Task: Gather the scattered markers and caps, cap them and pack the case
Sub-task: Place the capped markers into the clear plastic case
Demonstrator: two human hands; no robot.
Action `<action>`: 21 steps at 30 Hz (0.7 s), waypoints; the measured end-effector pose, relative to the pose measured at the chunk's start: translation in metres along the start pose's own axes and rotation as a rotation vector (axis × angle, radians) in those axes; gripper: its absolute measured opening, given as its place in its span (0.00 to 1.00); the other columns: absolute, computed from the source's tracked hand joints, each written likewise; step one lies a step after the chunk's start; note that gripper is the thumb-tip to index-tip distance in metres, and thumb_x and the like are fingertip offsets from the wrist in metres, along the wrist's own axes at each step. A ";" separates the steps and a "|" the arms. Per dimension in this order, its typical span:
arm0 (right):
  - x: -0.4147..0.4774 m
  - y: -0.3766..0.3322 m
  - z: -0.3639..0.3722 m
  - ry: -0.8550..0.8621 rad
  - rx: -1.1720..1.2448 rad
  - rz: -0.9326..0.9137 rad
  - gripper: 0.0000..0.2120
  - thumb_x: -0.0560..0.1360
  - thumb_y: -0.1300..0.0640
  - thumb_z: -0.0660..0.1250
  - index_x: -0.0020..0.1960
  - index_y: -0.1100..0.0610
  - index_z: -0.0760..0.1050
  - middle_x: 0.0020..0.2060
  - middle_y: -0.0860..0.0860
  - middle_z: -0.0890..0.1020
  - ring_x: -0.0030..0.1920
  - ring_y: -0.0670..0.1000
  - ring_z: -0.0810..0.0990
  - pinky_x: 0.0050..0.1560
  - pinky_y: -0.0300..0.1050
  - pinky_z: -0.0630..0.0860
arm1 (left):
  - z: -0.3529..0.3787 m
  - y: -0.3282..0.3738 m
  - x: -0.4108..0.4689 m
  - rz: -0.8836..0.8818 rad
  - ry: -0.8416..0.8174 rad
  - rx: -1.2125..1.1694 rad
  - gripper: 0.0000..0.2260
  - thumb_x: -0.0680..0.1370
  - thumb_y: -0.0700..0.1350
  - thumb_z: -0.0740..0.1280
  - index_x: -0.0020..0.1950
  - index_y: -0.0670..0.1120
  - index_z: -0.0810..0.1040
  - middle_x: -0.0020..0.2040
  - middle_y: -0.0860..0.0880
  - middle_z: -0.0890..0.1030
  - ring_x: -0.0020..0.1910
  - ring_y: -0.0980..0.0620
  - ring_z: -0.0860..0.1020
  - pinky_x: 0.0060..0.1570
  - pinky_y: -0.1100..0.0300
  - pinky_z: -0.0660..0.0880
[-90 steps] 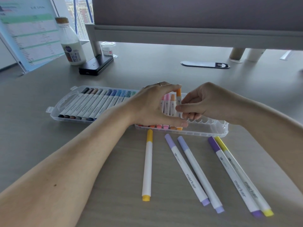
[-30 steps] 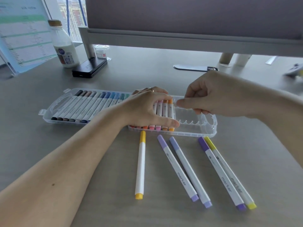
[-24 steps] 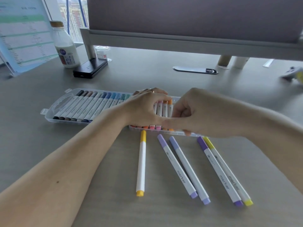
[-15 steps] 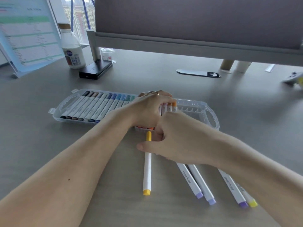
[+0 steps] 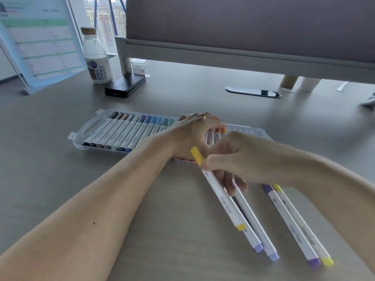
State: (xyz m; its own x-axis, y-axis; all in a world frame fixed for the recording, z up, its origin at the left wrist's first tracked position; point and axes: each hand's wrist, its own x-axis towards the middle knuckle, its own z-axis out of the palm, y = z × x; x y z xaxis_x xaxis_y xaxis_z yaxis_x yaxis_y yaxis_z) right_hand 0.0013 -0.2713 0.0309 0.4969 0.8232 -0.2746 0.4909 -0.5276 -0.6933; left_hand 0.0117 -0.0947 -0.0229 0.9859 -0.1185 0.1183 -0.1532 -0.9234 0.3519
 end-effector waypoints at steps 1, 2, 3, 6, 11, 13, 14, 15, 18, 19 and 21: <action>0.003 0.006 -0.009 -0.029 0.152 -0.020 0.16 0.80 0.57 0.64 0.37 0.61 0.80 0.30 0.55 0.83 0.27 0.49 0.79 0.28 0.39 0.74 | 0.000 0.001 -0.001 0.018 0.006 -0.001 0.25 0.70 0.62 0.66 0.65 0.55 0.80 0.66 0.54 0.79 0.65 0.52 0.76 0.66 0.52 0.72; 0.006 0.013 -0.018 -0.031 0.294 -0.048 0.14 0.81 0.59 0.65 0.38 0.62 0.81 0.31 0.58 0.83 0.28 0.50 0.79 0.28 0.40 0.74 | 0.000 0.002 -0.003 0.032 0.013 -0.010 0.24 0.68 0.66 0.65 0.59 0.57 0.81 0.60 0.56 0.81 0.60 0.54 0.78 0.63 0.53 0.73; 0.009 0.020 -0.027 -0.009 0.414 -0.075 0.12 0.79 0.59 0.66 0.38 0.61 0.81 0.33 0.59 0.83 0.28 0.51 0.79 0.27 0.40 0.75 | 0.001 0.002 -0.004 0.042 0.026 -0.027 0.20 0.68 0.69 0.66 0.53 0.60 0.80 0.53 0.58 0.81 0.54 0.57 0.78 0.58 0.54 0.74; 0.019 0.040 -0.049 0.072 0.660 -0.124 0.07 0.73 0.59 0.68 0.40 0.57 0.84 0.37 0.58 0.83 0.30 0.51 0.79 0.26 0.38 0.75 | 0.002 0.001 -0.003 0.027 0.037 -0.043 0.22 0.70 0.70 0.72 0.58 0.60 0.78 0.49 0.65 0.74 0.48 0.63 0.74 0.55 0.57 0.72; 0.032 0.059 -0.065 0.183 0.744 -0.128 0.06 0.68 0.55 0.73 0.44 0.55 0.86 0.41 0.54 0.84 0.33 0.48 0.81 0.31 0.37 0.78 | 0.002 0.001 0.000 0.006 -0.015 0.052 0.38 0.69 0.76 0.68 0.73 0.56 0.72 0.68 0.60 0.74 0.62 0.59 0.71 0.68 0.52 0.69; 0.036 0.066 -0.069 0.198 0.785 -0.120 0.09 0.69 0.54 0.72 0.46 0.56 0.86 0.43 0.55 0.84 0.34 0.49 0.82 0.32 0.37 0.80 | 0.001 0.000 0.001 -0.003 -0.020 0.072 0.41 0.69 0.77 0.67 0.76 0.56 0.70 0.75 0.58 0.70 0.68 0.58 0.69 0.72 0.51 0.66; 0.037 0.069 -0.071 0.211 0.787 -0.107 0.10 0.69 0.54 0.72 0.47 0.56 0.86 0.43 0.55 0.84 0.34 0.49 0.82 0.32 0.37 0.80 | 0.001 0.000 0.001 -0.004 -0.028 0.078 0.42 0.69 0.77 0.66 0.77 0.57 0.69 0.77 0.58 0.69 0.71 0.57 0.69 0.73 0.51 0.65; 0.039 0.072 -0.073 0.226 0.777 -0.095 0.11 0.70 0.53 0.71 0.48 0.57 0.86 0.44 0.54 0.85 0.34 0.48 0.82 0.32 0.36 0.80 | 0.001 0.000 0.001 -0.004 -0.037 0.083 0.43 0.68 0.77 0.65 0.78 0.57 0.68 0.77 0.59 0.68 0.72 0.56 0.68 0.74 0.52 0.64; 0.042 0.074 -0.077 0.261 0.733 -0.077 0.13 0.70 0.51 0.71 0.50 0.57 0.86 0.45 0.54 0.86 0.34 0.47 0.82 0.33 0.36 0.80 | 0.000 0.000 0.002 -0.010 -0.055 0.079 0.44 0.67 0.78 0.63 0.79 0.58 0.66 0.78 0.59 0.67 0.72 0.57 0.67 0.71 0.54 0.64; 0.042 0.073 -0.078 0.270 0.721 -0.074 0.14 0.70 0.51 0.71 0.50 0.57 0.86 0.44 0.54 0.86 0.35 0.47 0.82 0.34 0.36 0.80 | -0.001 -0.001 0.002 -0.014 -0.055 0.077 0.45 0.67 0.79 0.63 0.79 0.58 0.66 0.77 0.60 0.67 0.72 0.57 0.67 0.70 0.55 0.64; 0.042 0.073 -0.080 0.289 0.686 -0.062 0.12 0.72 0.52 0.71 0.50 0.57 0.86 0.44 0.52 0.87 0.36 0.46 0.83 0.36 0.36 0.81 | -0.002 -0.005 0.000 -0.026 -0.048 0.080 0.46 0.66 0.81 0.63 0.79 0.59 0.66 0.77 0.60 0.67 0.72 0.57 0.67 0.69 0.56 0.64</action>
State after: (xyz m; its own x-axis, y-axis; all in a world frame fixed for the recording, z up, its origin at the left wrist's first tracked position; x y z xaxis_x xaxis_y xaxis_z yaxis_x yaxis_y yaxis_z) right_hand 0.1150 -0.2918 0.0222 0.6975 0.7094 -0.1011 0.0140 -0.1546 -0.9879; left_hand 0.0125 -0.0894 -0.0231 0.9918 -0.1100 0.0648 -0.1238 -0.9524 0.2785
